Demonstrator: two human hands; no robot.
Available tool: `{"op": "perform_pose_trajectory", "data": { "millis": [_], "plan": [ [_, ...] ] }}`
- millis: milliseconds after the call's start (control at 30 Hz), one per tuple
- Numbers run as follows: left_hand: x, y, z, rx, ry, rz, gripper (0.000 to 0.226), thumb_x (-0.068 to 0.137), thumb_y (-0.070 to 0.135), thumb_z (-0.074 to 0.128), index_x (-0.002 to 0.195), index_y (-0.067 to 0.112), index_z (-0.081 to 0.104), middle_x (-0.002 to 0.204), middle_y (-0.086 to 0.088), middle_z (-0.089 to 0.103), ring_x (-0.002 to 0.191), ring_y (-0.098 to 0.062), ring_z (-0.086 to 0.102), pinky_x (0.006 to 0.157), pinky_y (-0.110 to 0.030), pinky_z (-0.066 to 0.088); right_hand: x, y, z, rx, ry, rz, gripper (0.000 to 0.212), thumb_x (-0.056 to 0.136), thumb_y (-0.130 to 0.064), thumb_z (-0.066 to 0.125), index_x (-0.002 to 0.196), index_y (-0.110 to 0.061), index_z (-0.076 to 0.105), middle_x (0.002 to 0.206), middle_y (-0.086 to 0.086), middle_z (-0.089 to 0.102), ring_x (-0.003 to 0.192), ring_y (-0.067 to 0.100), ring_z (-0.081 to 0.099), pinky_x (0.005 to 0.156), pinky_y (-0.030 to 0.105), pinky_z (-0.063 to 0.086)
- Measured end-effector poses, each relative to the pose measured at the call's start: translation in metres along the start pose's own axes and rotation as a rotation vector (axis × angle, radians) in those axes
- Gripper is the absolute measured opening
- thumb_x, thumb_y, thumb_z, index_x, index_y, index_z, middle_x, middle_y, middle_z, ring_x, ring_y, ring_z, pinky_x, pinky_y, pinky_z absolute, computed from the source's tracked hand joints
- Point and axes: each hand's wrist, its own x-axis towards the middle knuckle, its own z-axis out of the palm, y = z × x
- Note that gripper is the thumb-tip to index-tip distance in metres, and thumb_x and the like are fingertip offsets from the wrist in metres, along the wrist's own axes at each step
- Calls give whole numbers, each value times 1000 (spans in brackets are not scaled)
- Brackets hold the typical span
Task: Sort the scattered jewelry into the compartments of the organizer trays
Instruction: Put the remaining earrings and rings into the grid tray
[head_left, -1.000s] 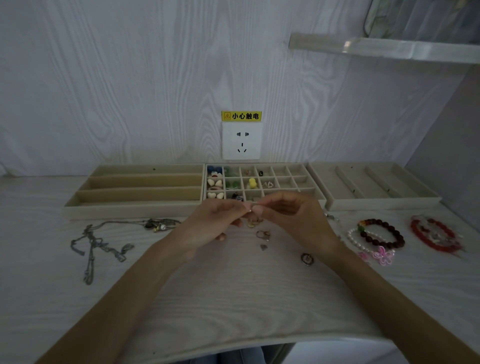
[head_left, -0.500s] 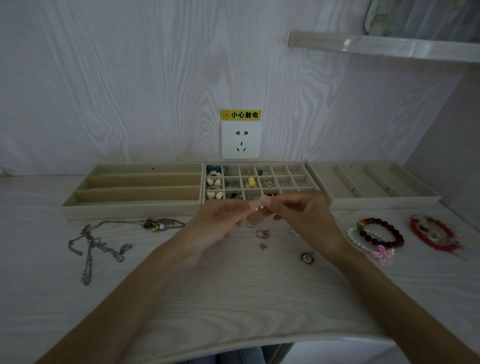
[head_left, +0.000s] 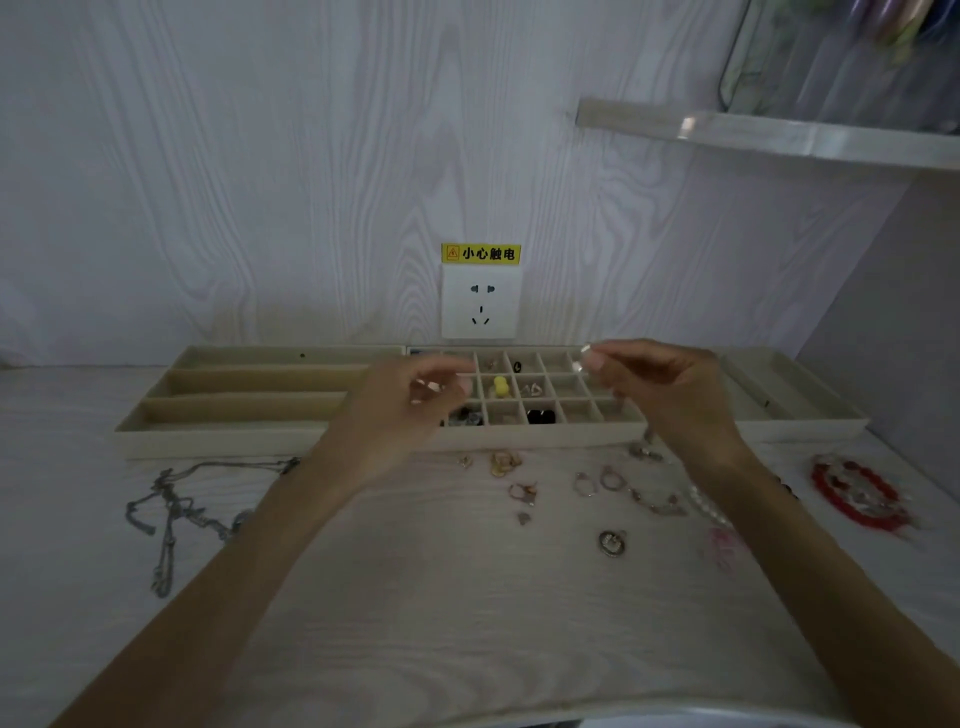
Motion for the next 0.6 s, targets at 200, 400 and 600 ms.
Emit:
{"op": "perform_pose_trajectory", "data": {
  "millis": [200, 400, 600],
  "plan": [
    [30, -37, -6, 576, 204, -37, 30, 93, 20, 49, 120, 22, 64, 115, -3, 63, 103, -22, 53, 79, -36, 46, 55, -1, -30, -322, -21, -106, 9, 76, -22, 75, 82, -27, 72, 80, -13, 72, 72, 0, 65, 73, 11, 50],
    [24, -55, 7, 671, 247, 34, 26, 95, 22, 50, 113, 17, 68, 108, -5, 65, 102, -27, 54, 75, -38, 48, 94, 31, -19, -751, -184, -153, 7, 77, -32, 74, 80, -37, 72, 65, -8, 65, 55, 4, 53, 60, 23, 43],
    [21, -59, 8, 706, 281, 77, 18, 92, 18, 56, 99, 13, 72, 97, -6, 67, 92, -30, 58, 65, -39, 49, 100, 49, 2, -992, -349, -150, 11, 81, -36, 70, 91, -32, 74, 68, -10, 60, 61, 3, 52, 54, 17, 35]
  ]
}}
